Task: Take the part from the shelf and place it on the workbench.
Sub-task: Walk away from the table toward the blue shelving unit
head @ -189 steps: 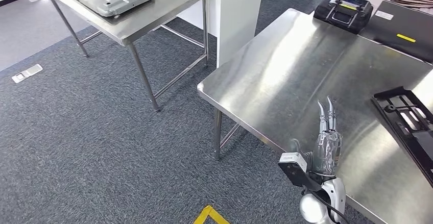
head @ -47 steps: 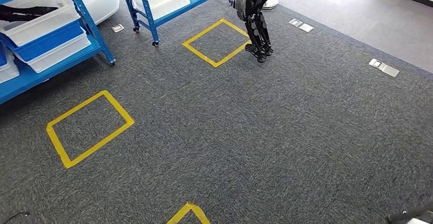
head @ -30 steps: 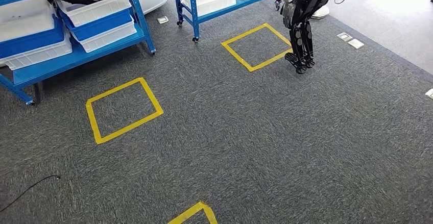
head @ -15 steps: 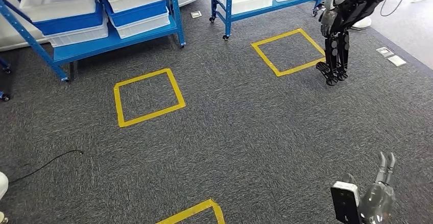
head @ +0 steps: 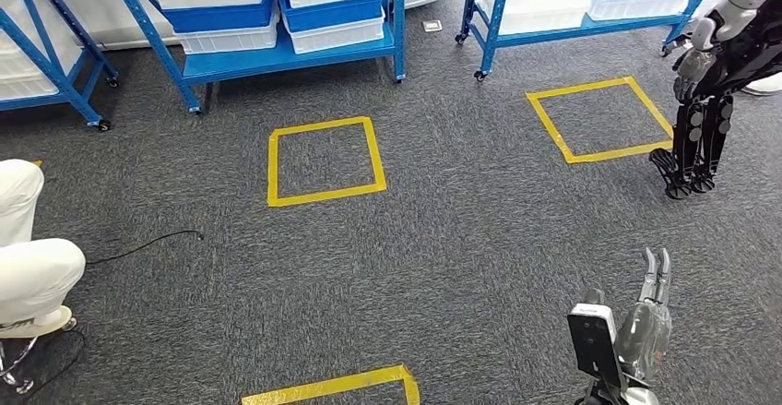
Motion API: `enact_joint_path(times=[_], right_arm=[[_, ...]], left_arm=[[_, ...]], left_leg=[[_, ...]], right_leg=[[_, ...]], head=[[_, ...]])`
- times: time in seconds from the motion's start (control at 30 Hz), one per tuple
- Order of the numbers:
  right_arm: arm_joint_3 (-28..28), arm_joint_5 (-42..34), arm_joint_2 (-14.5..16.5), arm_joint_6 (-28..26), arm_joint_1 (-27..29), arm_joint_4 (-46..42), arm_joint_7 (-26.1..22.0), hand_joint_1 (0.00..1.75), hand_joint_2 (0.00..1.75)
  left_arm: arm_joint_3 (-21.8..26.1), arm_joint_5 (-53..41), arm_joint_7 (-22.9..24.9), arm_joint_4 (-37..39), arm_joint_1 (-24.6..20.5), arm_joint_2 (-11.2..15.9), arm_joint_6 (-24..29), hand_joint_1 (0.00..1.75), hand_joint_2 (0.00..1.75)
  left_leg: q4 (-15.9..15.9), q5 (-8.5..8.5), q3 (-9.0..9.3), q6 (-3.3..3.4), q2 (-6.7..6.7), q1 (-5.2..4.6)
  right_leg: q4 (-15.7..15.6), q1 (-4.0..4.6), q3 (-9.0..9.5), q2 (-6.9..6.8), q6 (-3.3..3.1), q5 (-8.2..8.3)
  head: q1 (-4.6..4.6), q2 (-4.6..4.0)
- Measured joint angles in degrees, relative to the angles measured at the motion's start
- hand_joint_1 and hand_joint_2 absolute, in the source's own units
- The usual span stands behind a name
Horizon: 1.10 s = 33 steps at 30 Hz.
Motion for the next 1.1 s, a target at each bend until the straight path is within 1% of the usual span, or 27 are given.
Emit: enact_joint_path(times=[0.03,0.07,0.1,0.13,0.17,0.2,0.23,0.27,0.33,0.37,0.4,0.47,0.53,0.57,0.6,0.67,0.7,0.73,0.77,0.83,0.87,0.9,0.93,0.97,1.03,1.07,1.1], right_arm=[[0.2,0.0,0.0,0.0,-0.2,0.1,0.0,0.0,0.0],[0.3,-0.1,0.0,0.0,-0.3,0.2,-0.1,0.0,0.0],[0.5,-0.2,0.0,0.0,-0.4,0.3,-0.2,0.0,0.0],[0.6,-0.3,0.0,0.1,-0.5,0.5,-0.3,0.0,0.0],[0.8,-0.4,0.0,0.1,-0.7,0.7,-0.4,0.0,0.0],[0.9,-0.5,0.0,0.2,-0.9,0.9,-0.5,0.0,0.0],[1.1,-0.5,0.1,0.3,-1.3,1.1,-0.6,0.0,0.0],[1.2,-0.5,0.1,0.4,-1.7,1.3,-0.6,0.0,0.0],[1.3,-0.6,0.3,0.7,-2.6,1.5,-0.7,0.0,0.0],[1.3,-0.7,0.3,0.9,-2.9,1.6,-0.7,0.0,0.0],[1.3,-0.8,0.3,1.0,-3.2,1.6,-0.8,0.0,0.0],[1.3,-0.8,0.4,1.3,-3.4,1.7,-1.0,0.0,0.0],[1.2,-0.8,0.4,1.3,-3.4,1.8,-1.2,0.0,0.0],[1.1,-0.7,0.4,1.3,-3.3,1.8,-1.3,0.0,0.0],[1.1,-0.7,0.3,1.3,-3.2,1.8,-1.4,0.0,0.0],[0.9,-0.7,0.0,1.3,-2.7,1.8,-1.5,0.0,0.0],[0.9,-0.7,-0.1,1.3,-2.4,1.8,-1.4,0.0,0.0],[0.8,-0.7,-0.2,1.3,-2.3,1.8,-1.4,0.0,0.0],[0.8,-0.7,-0.2,1.3,-2.2,1.8,-1.4,0.0,0.0],[0.7,-0.7,-0.3,1.3,-2.2,1.8,-1.5,0.0,0.0],[0.7,-0.7,-0.3,1.3,-2.1,1.7,-1.5,0.0,0.0],[0.7,-0.6,-0.3,1.3,-2.1,1.7,-1.5,0.0,0.0],[0.8,-0.6,-0.3,1.3,-2.0,1.7,-1.5,0.0,0.0],[0.8,-0.6,-0.3,1.3,-1.9,1.7,-1.5,0.0,0.0],[0.8,-0.6,-0.3,1.3,-1.8,1.6,-1.5,0.0,0.0],[0.8,-0.5,-0.3,1.3,-1.8,1.6,-1.5,0.0,0.0],[0.8,-0.5,-0.2,1.3,-1.8,1.6,-1.6,0.0,0.0]], left_arm=[[0.0,0.1,0.0,0.0,0.1,0.0,0.1,0.0,0.0],[0.0,0.2,0.0,0.0,0.1,0.0,0.1,0.0,0.0],[0.1,0.3,-0.1,0.0,-0.1,0.0,0.3,0.0,0.0],[0.3,0.4,-0.1,0.0,-0.2,-0.1,0.5,0.0,0.0],[0.4,0.5,-0.2,0.0,-0.3,-0.1,0.7,0.0,0.0],[0.6,0.7,-0.2,0.0,-0.3,-0.2,0.9,0.0,0.0],[0.7,0.8,-0.3,0.0,-0.3,-0.3,1.1,0.0,0.0],[0.9,0.8,-0.4,0.0,-0.3,-0.4,1.2,0.0,0.0],[1.0,0.9,-0.8,0.0,-0.3,-0.5,1.3,0.0,0.0],[1.1,0.9,-1.1,0.0,-0.3,-0.5,1.2,0.0,0.0],[1.2,0.9,-1.4,0.0,-0.3,-0.5,1.0,0.0,0.0],[1.3,0.9,-2.0,0.0,-0.3,-0.6,0.3,0.0,0.0],[1.3,0.9,-2.5,0.0,-0.2,-0.8,-0.4,0.0,0.0],[1.3,0.8,-2.8,0.0,-0.3,-0.9,-0.7,0.0,0.0],[1.3,0.8,-3.0,0.0,-0.4,-1.1,-1.0,0.0,0.0],[1.4,0.7,-3.2,0.0,-0.6,-1.1,-1.4,0.0,0.0],[1.4,0.7,-3.2,0.0,-0.5,-1.2,-1.5,0.0,0.0],[1.4,0.7,-3.2,0.0,-0.5,-1.3,-1.6,0.0,0.0],[1.4,0.7,-3.2,0.0,-0.5,-1.4,-1.6,0.0,0.0],[1.4,0.7,-3.3,0.0,-0.5,-1.4,-1.9,0.0,0.0],[1.4,0.6,-3.4,0.0,-0.5,-1.4,-2.0,0.0,0.0],[1.4,0.6,-3.6,0.0,-0.5,-1.3,-2.3,0.0,0.0],[1.4,0.5,-3.9,0.0,-0.4,-1.3,-2.6,0.0,0.0],[1.3,0.4,-4.1,0.0,-0.4,-1.3,-2.9,0.0,0.0],[1.3,0.4,-4.3,0.0,-0.4,-1.3,-3.2,0.0,0.0],[1.3,0.5,-4.4,-0.1,-0.4,-1.3,-3.3,0.0,0.0],[1.4,0.5,-4.4,-0.1,-0.4,-1.3,-3.2,0.0,0.0]], left_leg=[[1.0,-0.63,-0.49,-0.28,1.38,0.04],[3.1,-1.86,-1.48,-0.52,3.2,0.05],[6.5,-3.6,-3.16,-0.75,5.15,0.05],[10.5,-5.39,-5.21,-0.93,6.27,0.14],[14.1,-6.65,-7.12,-1.06,6.81,0.26],[16.1,-6.98,-8.33,-1.14,7.06,0.36],[15.8,-6.15,-8.31,-1.14,7.21,0.4],[13.3,-4.46,-7.13,-1.04,7.34,0.42],[5.3,-0.91,-2.94,-0.58,7.93,0.28],[2.4,0.0,-1.41,-0.35,8.18,0.11],[0.9,0.26,-0.58,-0.13,8.35,-0.09],[0.5,0.06,-0.47,0.26,8.13,-0.5],[-0.4,0.35,0.14,0.91,7.88,-0.38],[-0.8,0.53,0.47,1.22,7.75,-0.23],[-1.1,0.66,0.73,1.47,7.6,-0.06],[-1.2,0.58,0.77,1.71,7.11,-0.06],[-1.2,0.53,0.79,1.73,6.82,-0.04],[-1.2,0.47,0.83,1.68,6.53,-0.01],[-1.1,0.4,0.91,1.57,6.26,0.06],[-0.8,-0.06,1.05,1.01,5.76,0.11],[-0.5,-0.6,1.05,0.61,5.55,0.02],[-0.3,-1.18,1.05,0.17,5.41,-0.1],[-0.2,-1.71,1.12,-0.23,5.33,-0.18],[-0.2,-2.23,1.31,-0.57,5.28,-0.15],[0.6,-2.78,1.57,-1.05,5.69,0.15],[2.3,-3.31,0.97,-1.27,6.14,0.27],[5.2,-4.1,-0.52,-1.47,6.62,0.35]], right_leg=[[-0.1,-0.08,0.13,-0.62,-0.45,0.05],[-0.2,-0.11,0.25,-1.28,-0.9,0.03],[-0.2,0.1,0.35,-2.05,-1.29,-0.08],[-0.2,0.29,0.41,-2.85,-1.66,-0.21],[-0.2,0.44,0.46,-3.63,-1.87,-0.33],[-0.1,0.53,0.52,-4.23,-1.97,-0.46],[-0.1,0.57,0.62,-4.67,-2.0,-0.57],[-0.1,0.59,0.77,-5.02,-1.95,-0.69],[-0.1,0.75,1.08,-5.5,-1.61,-0.99],[-0.1,0.88,1.18,-5.67,-1.37,-1.14],[-0.1,0.99,1.23,-5.78,-1.12,-1.26],[-0.4,1.07,1.34,-6.03,-0.55,-1.34],[0.4,0.98,1.12,-5.38,-0.02,-1.89],[2.0,0.94,0.35,-4.69,0.03,-2.76],[4.9,0.86,-1.1,-3.89,-0.07,-4.04],[12.2,0.82,-5.15,-3.09,-0.27,-6.71],[14.7,0.79,-6.72,-2.99,-0.08,-7.24],[15.2,0.72,-7.32,-2.94,0.36,-6.8],[13.4,0.57,-6.79,-2.92,0.97,-5.48],[5.9,0.12,-3.72,-2.88,2.15,-2.07],[2.9,0.03,-2.33,-2.8,2.09,-1.1],[1.1,0.01,-1.5,-2.74,1.68,-0.74],[0.5,0.11,-1.22,-2.69,0.96,-0.94],[0.4,0.23,-0.96,-2.65,0.15,-1.25],[0.3,0.16,0.13,-2.64,-0.97,-1.71],[0.3,0.13,0.91,-2.64,-1.43,-1.94],[0.3,0.16,1.7,-2.68,-1.83,-2.21]], head=[[-0.13,0.0],[-0.25,0.0],[-0.36,0.0],[-0.5,0.0],[-0.5,0.0],[-0.51,0.0],[-0.51,0.0],[-0.51,0.0],[-0.51,0.0],[-0.48,0.0],[-0.47,0.01],[-0.47,0.01],[-0.47,0.0],[-0.42,0.0],[-0.32,0.0],[-0.18,0.0],[-0.16,0.0],[-0.15,0.0],[-0.15,0.0],[-0.07,0.0],[-0.01,0.0],[-0.02,0.01],[0.0,0.02],[-0.06,0.02],[-0.14,0.01],[-0.26,0.0],[-0.35,0.01]])
